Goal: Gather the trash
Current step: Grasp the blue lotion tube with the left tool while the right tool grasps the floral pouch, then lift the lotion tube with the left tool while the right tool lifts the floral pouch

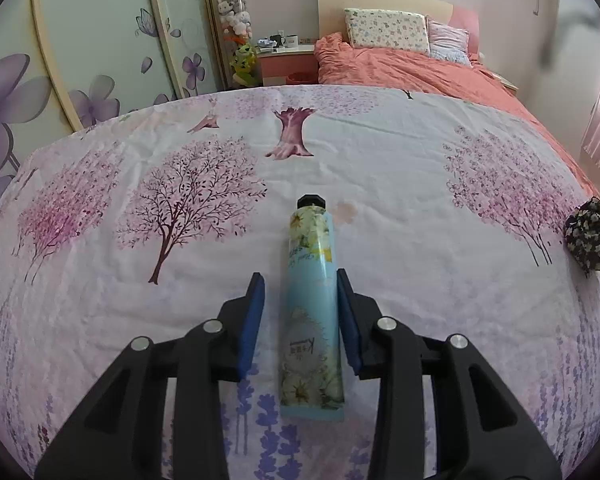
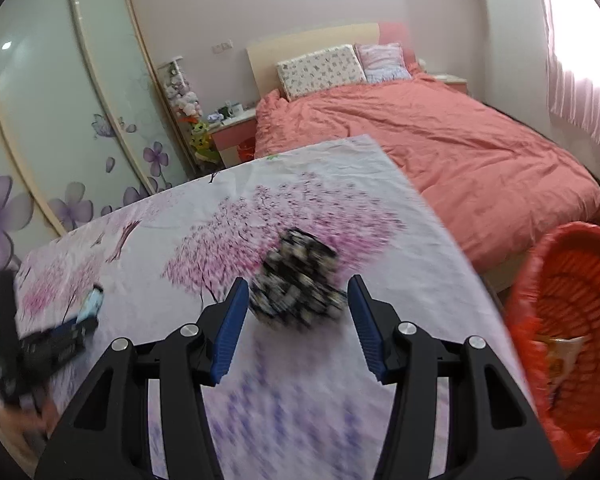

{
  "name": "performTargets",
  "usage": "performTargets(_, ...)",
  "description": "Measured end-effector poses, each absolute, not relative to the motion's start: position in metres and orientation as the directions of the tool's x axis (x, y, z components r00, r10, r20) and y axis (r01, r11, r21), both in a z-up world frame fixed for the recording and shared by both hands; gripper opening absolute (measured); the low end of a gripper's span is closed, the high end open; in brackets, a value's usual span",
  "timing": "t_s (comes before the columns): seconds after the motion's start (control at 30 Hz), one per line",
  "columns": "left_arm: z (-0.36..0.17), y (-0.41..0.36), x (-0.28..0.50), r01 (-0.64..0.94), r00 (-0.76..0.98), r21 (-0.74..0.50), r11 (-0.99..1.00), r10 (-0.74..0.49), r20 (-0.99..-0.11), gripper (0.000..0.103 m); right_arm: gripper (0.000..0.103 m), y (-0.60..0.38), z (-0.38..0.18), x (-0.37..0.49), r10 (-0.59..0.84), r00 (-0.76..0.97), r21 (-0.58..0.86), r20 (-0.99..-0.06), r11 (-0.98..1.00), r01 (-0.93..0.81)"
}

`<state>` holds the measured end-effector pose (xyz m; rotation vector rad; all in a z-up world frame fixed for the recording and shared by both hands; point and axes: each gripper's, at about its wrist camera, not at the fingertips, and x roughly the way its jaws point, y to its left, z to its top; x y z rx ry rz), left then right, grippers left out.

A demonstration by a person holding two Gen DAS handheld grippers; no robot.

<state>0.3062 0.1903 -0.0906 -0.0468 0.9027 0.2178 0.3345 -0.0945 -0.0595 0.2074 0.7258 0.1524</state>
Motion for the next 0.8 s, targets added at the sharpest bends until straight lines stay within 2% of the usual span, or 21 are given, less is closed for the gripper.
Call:
performTargets(0.23,-0.092,0.195,0.311,-0.206,0.603,0.019,0.978,0.143,-0.785,0.037,0.051,-0.07,-0.078,0.364,0.103,0.687,0.144,-0.719,0.99,0.002)
performTargets(0.27,-0.092,0.195,0.311,-0.206,0.604,0.014,0.978,0.138,-0.785,0.037,0.045,-0.069,-0.082,0.365,0.096,0.672,0.137,-0.735,0.99,0.009)
performTargets(0.3,-0.092,0.195,0.311,-0.206,0.605,0.009,0.978,0.134,-0.785,0.037,0.031,-0.071,-0.084,0.364,0.098,0.664,0.14,-0.741,0.99,0.009)
performTargets(0.4,-0.093,0.195,0.311,-0.206,0.606,0.004,0.979,0.131,-0.785,0.037,0.021,-0.068,-0.085,0.353,0.121,0.658,0.153,-0.744,0.988,-0.008)
performTargets(0.6,-0.094,0.196,0.311,-0.205,0.606,0.001,0.979,0.128,-0.785,0.037,0.018,-0.043,-0.081,0.324,0.176,0.655,0.132,-0.735,0.984,-0.117)
performTargets(0.7,-0.094,0.196,0.311,-0.205,0.606,0.002,0.979,0.129,-0.785,0.038,0.018,-0.026,-0.088,0.317,0.126,0.659,0.05,-0.742,0.99,-0.132)
performTargets(0.8,-0.093,0.195,0.311,-0.205,0.606,0.004,0.979,0.13,-0.785,0.038,0.018,-0.025,-0.09,0.322,0.092,0.643,0.027,-0.76,0.994,-0.109)
